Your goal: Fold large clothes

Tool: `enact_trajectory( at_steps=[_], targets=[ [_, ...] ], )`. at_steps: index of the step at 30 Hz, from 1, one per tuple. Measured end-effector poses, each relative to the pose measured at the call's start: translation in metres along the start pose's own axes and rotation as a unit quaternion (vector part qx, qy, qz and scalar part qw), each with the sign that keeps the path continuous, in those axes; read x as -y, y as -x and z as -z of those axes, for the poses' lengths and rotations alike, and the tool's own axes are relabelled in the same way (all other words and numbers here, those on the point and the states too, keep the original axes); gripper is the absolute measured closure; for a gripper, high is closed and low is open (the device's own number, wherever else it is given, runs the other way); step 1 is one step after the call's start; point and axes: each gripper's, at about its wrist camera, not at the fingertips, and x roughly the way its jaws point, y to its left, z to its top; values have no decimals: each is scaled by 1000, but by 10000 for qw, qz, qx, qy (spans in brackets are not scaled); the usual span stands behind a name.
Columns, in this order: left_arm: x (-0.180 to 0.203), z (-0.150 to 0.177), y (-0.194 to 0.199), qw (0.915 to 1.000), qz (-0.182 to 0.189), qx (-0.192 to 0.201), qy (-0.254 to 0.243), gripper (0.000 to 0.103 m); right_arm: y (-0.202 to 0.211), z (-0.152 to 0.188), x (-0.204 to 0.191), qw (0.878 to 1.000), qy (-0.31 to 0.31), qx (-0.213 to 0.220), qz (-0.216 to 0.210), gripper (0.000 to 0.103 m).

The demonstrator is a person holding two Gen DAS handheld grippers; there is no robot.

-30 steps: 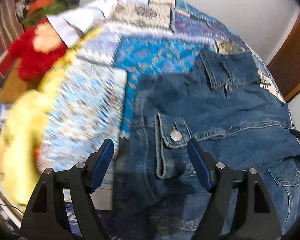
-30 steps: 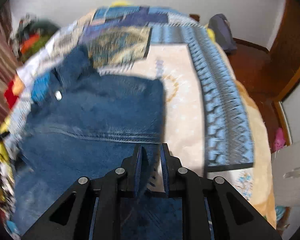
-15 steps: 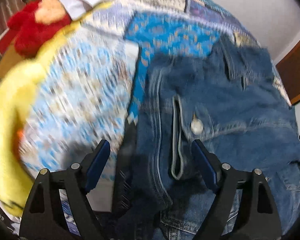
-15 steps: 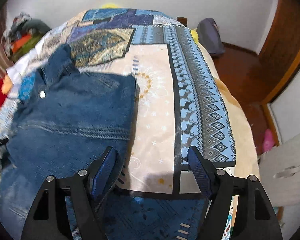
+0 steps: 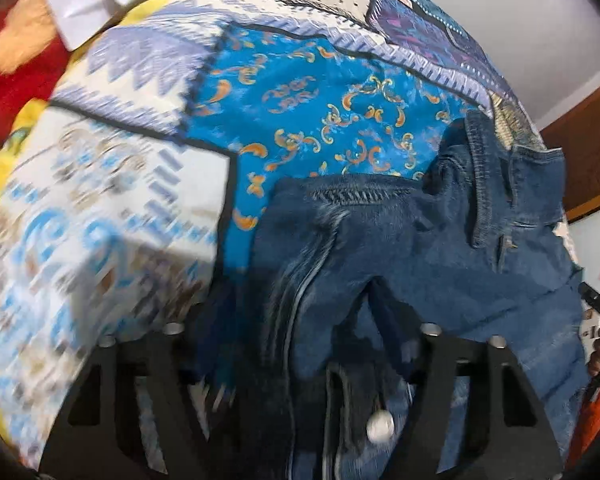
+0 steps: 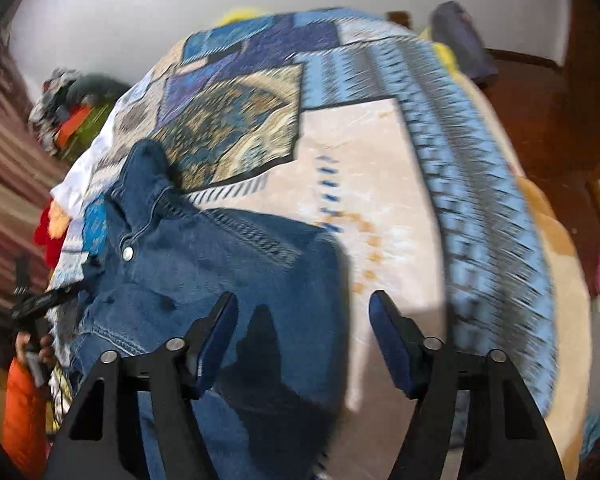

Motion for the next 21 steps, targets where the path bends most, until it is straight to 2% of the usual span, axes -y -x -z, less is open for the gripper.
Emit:
enact_trajectory(
  at_steps=[4,6,7,10,14,21],
  targets=[
    [15,-6,-20,9990,-408,6,-162,63,-15,-6,-8,9999,31,91,125,65],
    [25,-5,-19,9969,-696,135,-338,73,-17,-9,-11,9994,119,131,305,87],
    [28,-5,-18,9959,-789,186,-391,75,-19,-11,-12,9991,153,149,371,90],
    [35,-4,0,9907,-1166,482,-518,79,-22,-23,-18,9981,279,230,506,93],
    [26,-10,32,9894,-1161,785,-389,79,-27,-52,-36,9975,433,363,419,93],
    [-7,-25,42,9844,-1596,719,-199,79,-57,-102,-86,9931,922,540,483,93]
  ],
)
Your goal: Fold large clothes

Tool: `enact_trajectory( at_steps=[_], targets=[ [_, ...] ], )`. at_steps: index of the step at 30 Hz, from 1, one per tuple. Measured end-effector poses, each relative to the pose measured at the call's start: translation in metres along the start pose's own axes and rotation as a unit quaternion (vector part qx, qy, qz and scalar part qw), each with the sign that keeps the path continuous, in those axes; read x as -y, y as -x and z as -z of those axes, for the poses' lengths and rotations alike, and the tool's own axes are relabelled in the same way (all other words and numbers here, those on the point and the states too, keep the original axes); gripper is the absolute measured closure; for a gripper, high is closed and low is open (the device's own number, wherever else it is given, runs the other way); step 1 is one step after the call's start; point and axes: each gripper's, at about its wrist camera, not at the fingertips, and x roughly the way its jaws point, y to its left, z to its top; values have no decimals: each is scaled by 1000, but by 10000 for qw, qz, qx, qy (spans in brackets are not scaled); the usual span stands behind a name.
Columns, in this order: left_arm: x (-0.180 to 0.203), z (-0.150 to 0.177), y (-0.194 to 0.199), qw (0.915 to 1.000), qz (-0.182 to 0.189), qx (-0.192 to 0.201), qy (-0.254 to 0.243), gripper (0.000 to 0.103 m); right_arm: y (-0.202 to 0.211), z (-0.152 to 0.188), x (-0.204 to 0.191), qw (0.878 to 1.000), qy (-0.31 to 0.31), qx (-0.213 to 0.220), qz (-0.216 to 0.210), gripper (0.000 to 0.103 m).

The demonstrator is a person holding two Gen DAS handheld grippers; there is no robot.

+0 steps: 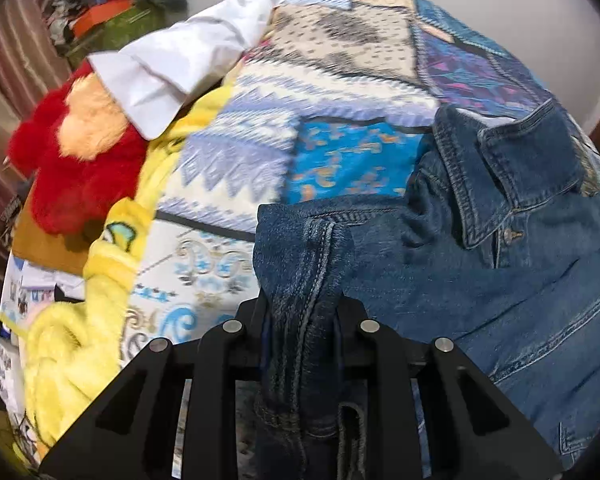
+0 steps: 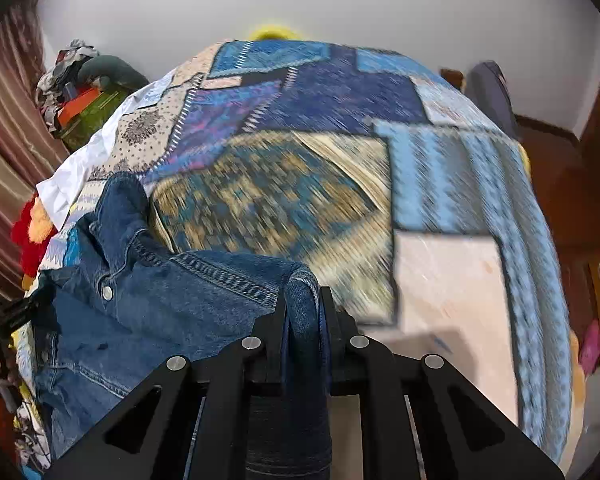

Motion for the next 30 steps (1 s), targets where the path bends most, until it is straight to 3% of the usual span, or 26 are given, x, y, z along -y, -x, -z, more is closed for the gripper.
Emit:
enact_trajectory(
  at_steps=[5,9,13,16,18,19,21,26,30],
  targets=[
    [-17,6,-18,9993,145,-149,310,75,-38,-6,-25,9944,620,-137,843,93],
    [-7,9,-21,10000,-41,-23,50,74,-41,2,-30,9892,976,-33,1093,92],
    [2,10,-23,9996,-250,42,-140,71,-40,10,-40,9757,1583,36,1513,89],
    [8,12,-23,9991,-286,1,-317,65,-39,17,-46,9638,1847,15,1925,77],
    [13,15,-21,9983,-361,-56,-445,60,-35,20,-46,9554,1927,54,2239,52],
    [17,17,-18,9976,-399,-86,-568,58,-33,21,-44,9538,1919,78,2310,44],
    [24,22,-11,9957,-456,-118,-793,46,-26,21,-32,9589,1680,37,2285,26],
    [26,36,27,9958,-340,-7,-853,42,16,18,0,9884,533,-100,1422,25],
    [15,38,72,9984,-81,303,-464,41,69,21,-4,9940,335,100,1032,25]
  ],
)
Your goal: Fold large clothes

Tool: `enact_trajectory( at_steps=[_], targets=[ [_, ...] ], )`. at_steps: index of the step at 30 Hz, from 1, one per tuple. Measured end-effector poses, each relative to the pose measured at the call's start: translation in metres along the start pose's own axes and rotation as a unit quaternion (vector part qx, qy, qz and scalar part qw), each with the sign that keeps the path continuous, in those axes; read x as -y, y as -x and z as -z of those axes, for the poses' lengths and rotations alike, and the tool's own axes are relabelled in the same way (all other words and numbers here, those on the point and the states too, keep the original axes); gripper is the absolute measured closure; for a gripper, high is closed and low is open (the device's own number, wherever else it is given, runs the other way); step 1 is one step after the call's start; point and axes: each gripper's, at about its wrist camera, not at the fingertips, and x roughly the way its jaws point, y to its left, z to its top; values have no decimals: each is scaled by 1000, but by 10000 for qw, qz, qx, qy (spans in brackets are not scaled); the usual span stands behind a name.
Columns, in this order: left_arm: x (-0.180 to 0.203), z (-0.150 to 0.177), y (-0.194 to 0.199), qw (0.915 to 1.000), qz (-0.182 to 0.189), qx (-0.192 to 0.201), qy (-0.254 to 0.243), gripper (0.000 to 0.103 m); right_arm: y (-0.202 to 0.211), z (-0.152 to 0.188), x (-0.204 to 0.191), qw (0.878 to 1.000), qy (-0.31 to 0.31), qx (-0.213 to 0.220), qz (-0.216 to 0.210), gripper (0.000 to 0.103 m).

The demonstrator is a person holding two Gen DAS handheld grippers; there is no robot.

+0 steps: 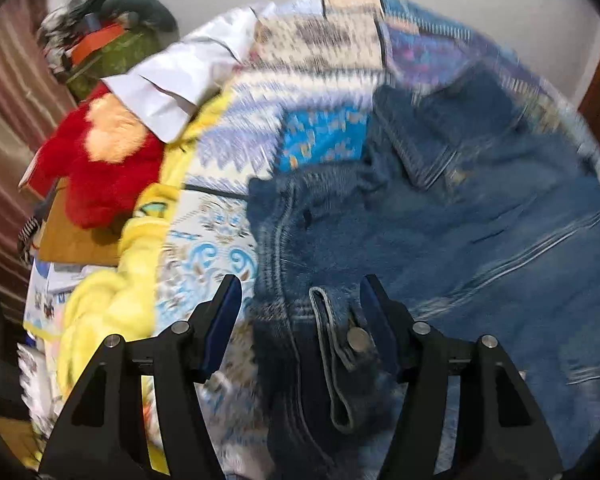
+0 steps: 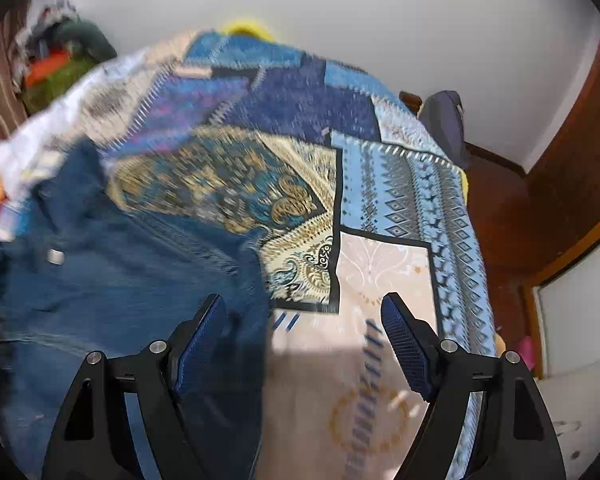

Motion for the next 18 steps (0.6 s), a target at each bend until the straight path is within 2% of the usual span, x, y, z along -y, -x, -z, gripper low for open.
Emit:
enact_trajectory(
  at_steps=[4,5,7,9,11,13,18],
  targets=[
    [-10,2,61,9983,180,506,244,39,68,9,-11,9982,324,452,-238,22],
    [-11,4,77,9974,197,640,256,37,92,14,-17,9967,436,632,-274,16],
    [-14,9,108,9954,217,905,243,32,123,23,-23,9938,539,900,-359,8],
    [-16,17,134,9933,231,1112,228,21,159,36,-29,9896,611,1210,-485,2],
    [-20,27,157,9913,304,1258,238,13,188,51,-34,9865,635,1412,-541,0],
    [-26,39,175,9901,411,1314,264,4,208,68,-38,9839,666,1527,-653,0],
    [-37,78,196,9906,544,1229,269,3,225,110,-46,9839,741,1375,-869,0]
  ],
)
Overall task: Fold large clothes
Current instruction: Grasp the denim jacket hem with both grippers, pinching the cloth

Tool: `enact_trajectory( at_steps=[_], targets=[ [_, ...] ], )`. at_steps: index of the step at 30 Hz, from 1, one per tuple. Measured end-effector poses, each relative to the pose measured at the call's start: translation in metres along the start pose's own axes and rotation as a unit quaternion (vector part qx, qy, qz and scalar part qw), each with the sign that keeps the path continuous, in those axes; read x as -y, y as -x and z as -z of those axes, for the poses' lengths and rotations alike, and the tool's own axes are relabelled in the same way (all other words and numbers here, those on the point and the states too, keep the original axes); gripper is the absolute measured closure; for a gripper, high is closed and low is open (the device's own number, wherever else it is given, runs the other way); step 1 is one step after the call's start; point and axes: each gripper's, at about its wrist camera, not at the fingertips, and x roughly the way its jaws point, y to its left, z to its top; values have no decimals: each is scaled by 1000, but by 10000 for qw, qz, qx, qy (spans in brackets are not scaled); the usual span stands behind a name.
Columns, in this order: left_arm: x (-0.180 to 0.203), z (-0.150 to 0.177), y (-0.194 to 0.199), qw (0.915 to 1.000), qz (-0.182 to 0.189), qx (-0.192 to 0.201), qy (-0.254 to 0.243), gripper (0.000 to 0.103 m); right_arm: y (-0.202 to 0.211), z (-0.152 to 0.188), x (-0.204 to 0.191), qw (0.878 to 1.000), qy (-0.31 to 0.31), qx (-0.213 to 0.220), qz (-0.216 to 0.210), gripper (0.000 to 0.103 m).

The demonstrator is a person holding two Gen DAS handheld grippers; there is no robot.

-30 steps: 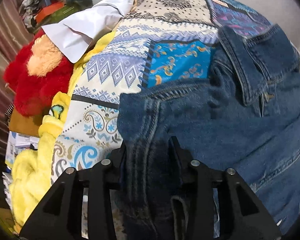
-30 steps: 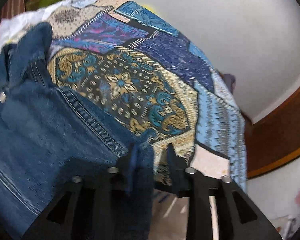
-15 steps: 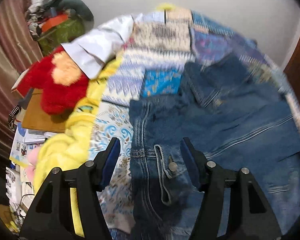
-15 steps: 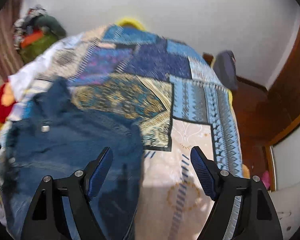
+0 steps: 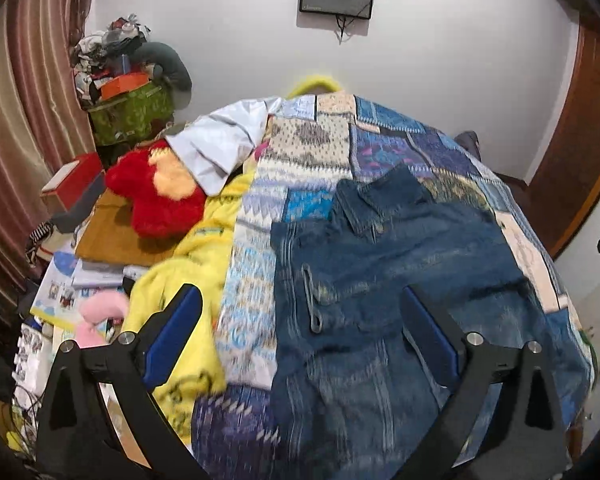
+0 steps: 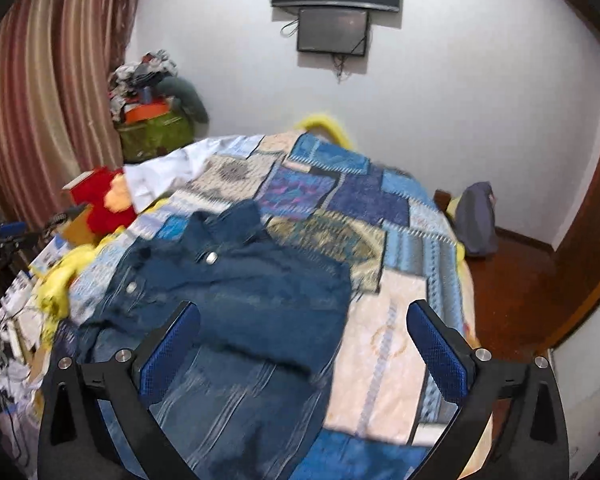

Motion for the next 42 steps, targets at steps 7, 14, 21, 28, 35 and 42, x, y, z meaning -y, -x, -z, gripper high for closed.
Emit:
enact_trajectory(
  at_steps=[7,14,21,28,35,42],
  targets=[
    [-23,72,-19,9968,-23,-762,248,3,-10,67,-3,9967,-376,-701,-188,0],
    [-38,165,-84,9718,296,-2201,794,3,-33,133,17,9762,-1445,-1588,-308,0],
    [-34,209,-112,9562,714,-2599,1144,11,-41,166,18,9537,-2213,-1838,-877,26],
    [-21,205,-116,9521,1020,-2467,1491,72,-43,157,-9,9583,-1843,-1756,-1295,65],
    [-8,160,-63,9779,877,-1620,992,88,-29,128,-10,9646,-1648,-1348,-1557,83],
    [-10,93,-3,9911,795,-463,957,88,-17,89,-3,9748,-1579,-660,-1432,85]
  ],
)
